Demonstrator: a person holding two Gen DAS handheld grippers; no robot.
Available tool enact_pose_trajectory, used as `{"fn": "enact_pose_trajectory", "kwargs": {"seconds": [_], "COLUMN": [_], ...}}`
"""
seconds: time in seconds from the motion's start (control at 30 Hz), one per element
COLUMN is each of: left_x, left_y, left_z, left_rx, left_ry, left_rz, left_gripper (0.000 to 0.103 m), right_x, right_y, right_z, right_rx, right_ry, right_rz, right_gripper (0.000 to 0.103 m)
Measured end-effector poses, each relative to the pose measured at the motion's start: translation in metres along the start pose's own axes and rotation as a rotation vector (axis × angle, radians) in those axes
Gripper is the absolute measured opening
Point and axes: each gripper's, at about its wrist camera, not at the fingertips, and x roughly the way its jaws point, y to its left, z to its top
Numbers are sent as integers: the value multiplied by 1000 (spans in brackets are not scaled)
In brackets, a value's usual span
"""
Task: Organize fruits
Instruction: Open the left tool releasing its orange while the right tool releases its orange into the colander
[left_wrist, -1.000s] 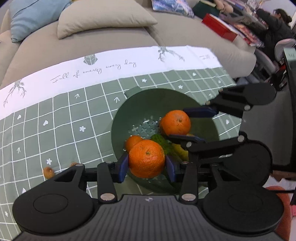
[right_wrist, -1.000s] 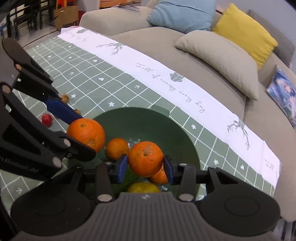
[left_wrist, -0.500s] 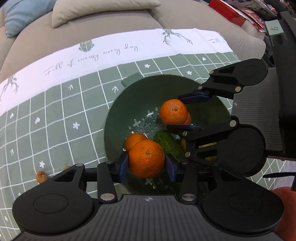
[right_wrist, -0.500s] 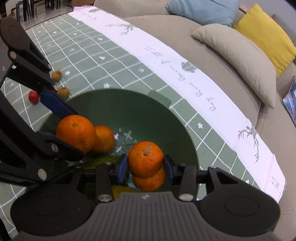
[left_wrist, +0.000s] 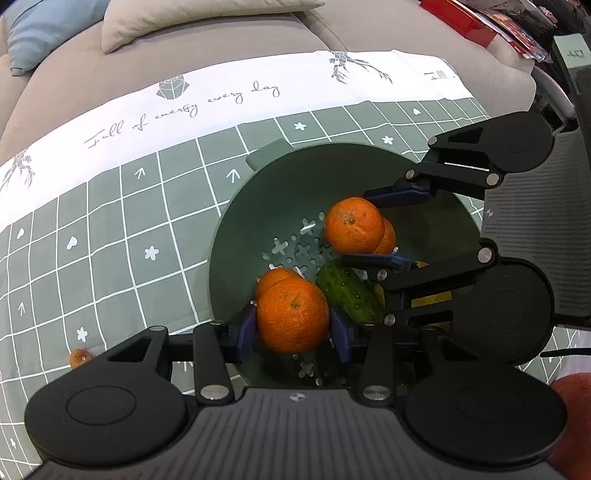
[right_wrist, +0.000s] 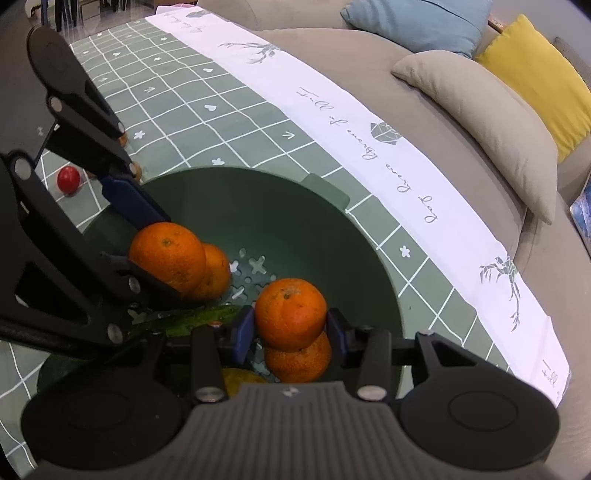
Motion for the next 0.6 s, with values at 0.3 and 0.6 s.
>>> {"fn": "enact_pose_trajectory", "kwargs": {"seconds": [0.3,0.6], "left_x": [-4,-35], "left_y": [-4,0], "left_z": [-5,-14], "left_rx": [24,21], "left_ry": [27,-20], "left_rz": [8,-11], "left_gripper": [55,56], "right_x": [-8,-29], "right_y": [2,5], "right_z": [2,11], "right_rx": [-17,40], "right_ry": [52,75], "right_rz": [-7,-11], "right_gripper": [53,62]}}
